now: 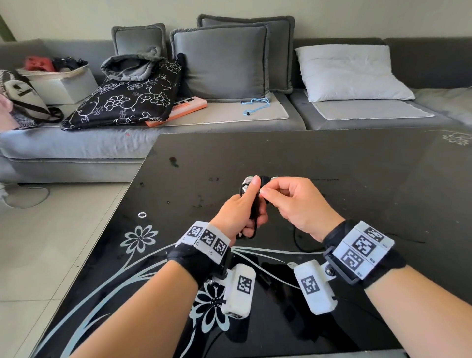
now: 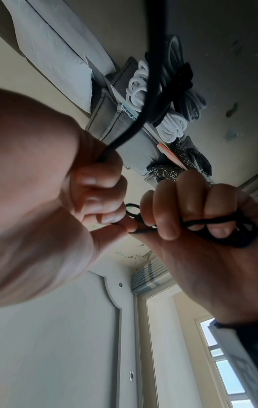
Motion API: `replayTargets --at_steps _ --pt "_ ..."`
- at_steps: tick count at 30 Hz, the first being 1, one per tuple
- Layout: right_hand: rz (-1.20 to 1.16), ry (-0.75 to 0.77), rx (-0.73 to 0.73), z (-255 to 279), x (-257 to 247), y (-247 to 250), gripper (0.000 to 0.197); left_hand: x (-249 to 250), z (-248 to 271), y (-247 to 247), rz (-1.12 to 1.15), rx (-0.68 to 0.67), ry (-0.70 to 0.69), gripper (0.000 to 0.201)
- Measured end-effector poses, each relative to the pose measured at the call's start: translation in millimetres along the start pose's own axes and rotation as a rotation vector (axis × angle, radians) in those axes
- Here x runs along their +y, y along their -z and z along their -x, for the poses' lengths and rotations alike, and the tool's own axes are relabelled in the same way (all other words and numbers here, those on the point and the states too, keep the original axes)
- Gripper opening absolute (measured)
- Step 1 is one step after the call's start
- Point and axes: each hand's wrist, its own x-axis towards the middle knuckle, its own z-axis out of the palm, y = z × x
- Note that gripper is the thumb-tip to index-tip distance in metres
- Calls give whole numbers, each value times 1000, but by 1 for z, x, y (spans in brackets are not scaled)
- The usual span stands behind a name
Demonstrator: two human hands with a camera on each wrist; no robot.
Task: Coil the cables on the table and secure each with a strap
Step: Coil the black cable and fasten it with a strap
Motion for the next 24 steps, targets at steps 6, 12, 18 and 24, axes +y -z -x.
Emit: replayTargets --at_steps 6,12,18,24 --pt "67 16 67 -4 11 -2 14 -4 0 -2 -18 -26 -21 63" --pt "26 18 159 -5 14 -3 16 -4 1 -5 75 -74 -34 65" --pt "64 -12 190 -8 19 -4 29 -1 5 -9 168 -126 8 56" --pt "21 -63 163 -8 20 -2 32 2 6 0 266 -143 -30 51"
